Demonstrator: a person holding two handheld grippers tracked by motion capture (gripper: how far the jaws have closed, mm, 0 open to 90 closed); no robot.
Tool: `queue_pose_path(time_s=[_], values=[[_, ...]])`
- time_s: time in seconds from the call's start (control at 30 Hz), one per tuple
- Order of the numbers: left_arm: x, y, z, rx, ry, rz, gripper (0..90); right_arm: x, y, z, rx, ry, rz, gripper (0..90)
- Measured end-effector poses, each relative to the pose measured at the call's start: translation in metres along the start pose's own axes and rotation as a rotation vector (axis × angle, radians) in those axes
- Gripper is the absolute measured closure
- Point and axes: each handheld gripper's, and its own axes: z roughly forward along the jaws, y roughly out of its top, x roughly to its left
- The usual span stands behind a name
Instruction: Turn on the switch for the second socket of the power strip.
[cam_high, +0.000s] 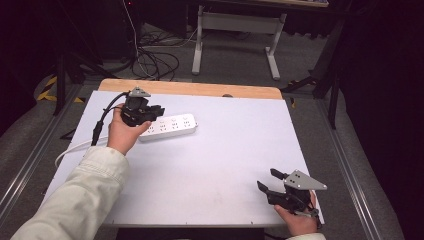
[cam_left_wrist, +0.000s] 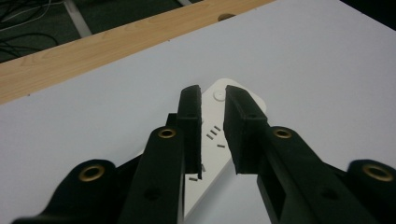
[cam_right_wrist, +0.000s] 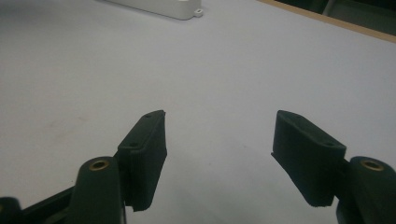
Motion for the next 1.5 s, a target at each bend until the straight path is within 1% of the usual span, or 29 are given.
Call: queue_pose_path(time_s=[0.03, 0.07, 0.1, 0.13, 0.2, 0.27, 0.3, 0.33, 0.37, 0.4, 0.43, 0.5, 0.57, 0.6, 0.63, 0.73, 0.8, 0.83, 0.87, 0.9, 0.93, 0.97, 1.0, 1.1, 1.27, 1.3, 1.37, 1.5], values=[[0.001, 0.000, 0.001, 0.000, 0.004, -0.008, 81.5, 0.000, 0.000, 0.000, 0.000, 0.000, 0.000, 35.5], [0.003, 0.000, 0.003, 0.004, 0.004, -0.007, 84.2, 0.000, 0.000, 0.000, 0.000, -0.001, 0.001, 35.5], [0.003, -0.001, 0.004, 0.010, 0.004, -0.021, 87.1, 0.000, 0.000, 0.000, -0.001, -0.001, 0.001, 35.5], [0.005, -0.001, 0.006, 0.009, 0.000, -0.024, 89.4, -0.001, -0.001, -0.001, -0.002, -0.001, 0.002, 35.5], [0.007, -0.002, 0.009, 0.015, -0.004, -0.029, 89.6, -0.001, -0.001, -0.001, -0.004, -0.002, 0.003, 35.5], [0.009, -0.003, 0.011, 0.023, 0.002, -0.033, 89.6, -0.001, -0.001, -0.001, -0.003, -0.002, 0.004, 35.5], [0.010, -0.004, 0.013, 0.026, 0.008, -0.027, 89.6, -0.001, -0.001, -0.001, -0.003, -0.001, 0.004, 35.5], [0.010, -0.004, 0.014, 0.029, 0.004, -0.036, 89.7, -0.001, -0.001, -0.001, -0.004, -0.001, 0.004, 35.5], [0.012, -0.005, 0.015, 0.026, 0.010, -0.027, 89.6, -0.001, -0.001, -0.001, -0.004, -0.002, 0.004, 35.5], [0.012, -0.005, 0.017, 0.026, 0.009, -0.038, 89.7, -0.001, -0.001, -0.001, -0.004, -0.001, 0.004, 35.5], [0.013, -0.006, 0.018, 0.026, 0.018, -0.027, 89.7, -0.001, -0.001, -0.001, -0.004, -0.002, 0.003, 35.5], [0.014, -0.007, 0.021, 0.034, 0.026, -0.019, 89.6, -0.001, -0.001, -0.001, -0.004, -0.002, 0.004, 35.5], [0.016, -0.009, 0.025, 0.034, 0.021, -0.008, 89.7, -0.001, -0.001, -0.001, -0.003, -0.002, 0.004, 35.5], [0.015, -0.011, 0.027, 0.037, 0.020, -0.010, 89.7, -0.001, -0.001, -0.001, -0.002, -0.003, 0.004, 35.5], [0.017, -0.011, 0.028, 0.036, 0.020, 0.010, 89.7, -0.001, -0.001, -0.001, -0.002, -0.003, 0.004, 35.5], [0.019, -0.013, 0.032, 0.035, 0.024, 0.041, 89.7, -0.001, -0.002, -0.002, -0.005, -0.003, 0.005, 35.5], [0.019, -0.015, 0.034, 0.039, 0.027, 0.052, 89.7, -0.002, -0.002, -0.002, -0.007, -0.001, 0.006, 35.5], [0.019, -0.016, 0.036, 0.042, 0.012, 0.036, 89.7, -0.002, -0.002, -0.002, -0.007, 0.000, 0.005, 35.5], [0.019, -0.017, 0.038, 0.043, 0.011, 0.029, 89.7, -0.002, -0.002, -0.002, -0.007, -0.001, 0.004, 35.5], [0.020, -0.017, 0.039, 0.044, 0.013, 0.031, 89.7, -0.002, -0.002, -0.002, -0.007, 0.000, 0.004, 35.5], [0.020, -0.018, 0.040, 0.047, 0.008, 0.018, 89.7, -0.002, -0.002, -0.002, -0.007, 0.000, 0.003, 35.5], [0.022, -0.018, 0.041, 0.048, 0.021, 0.027, 89.7, -0.002, -0.002, -0.002, -0.007, 0.000, 0.003, 35.5], [0.021, -0.019, 0.043, 0.054, 0.014, 0.006, 89.7, -0.002, -0.002, -0.002, -0.007, 0.001, 0.003, 35.5], [0.022, -0.021, 0.046, 0.070, 0.036, 0.013, 89.7, -0.002, -0.002, -0.002, -0.007, 0.002, 0.003, 35.3], [0.023, -0.025, 0.052, 0.092, 0.042, 0.005, 89.8, -0.002, -0.002, -0.002, -0.005, 0.001, 0.003, 35.4], [0.023, -0.026, 0.053, 0.096, 0.031, -0.001, 89.8, -0.002, -0.002, -0.002, -0.006, 0.002, 0.003, 35.3], [0.023, -0.026, 0.055, 0.100, 0.043, 0.010, 89.8, -0.002, -0.002, -0.002, -0.006, 0.003, 0.003, 35.4], [0.022, -0.027, 0.057, 0.115, 0.041, 0.006, 89.8, -0.002, -0.002, -0.002, -0.006, 0.006, 0.002, 35.3]])
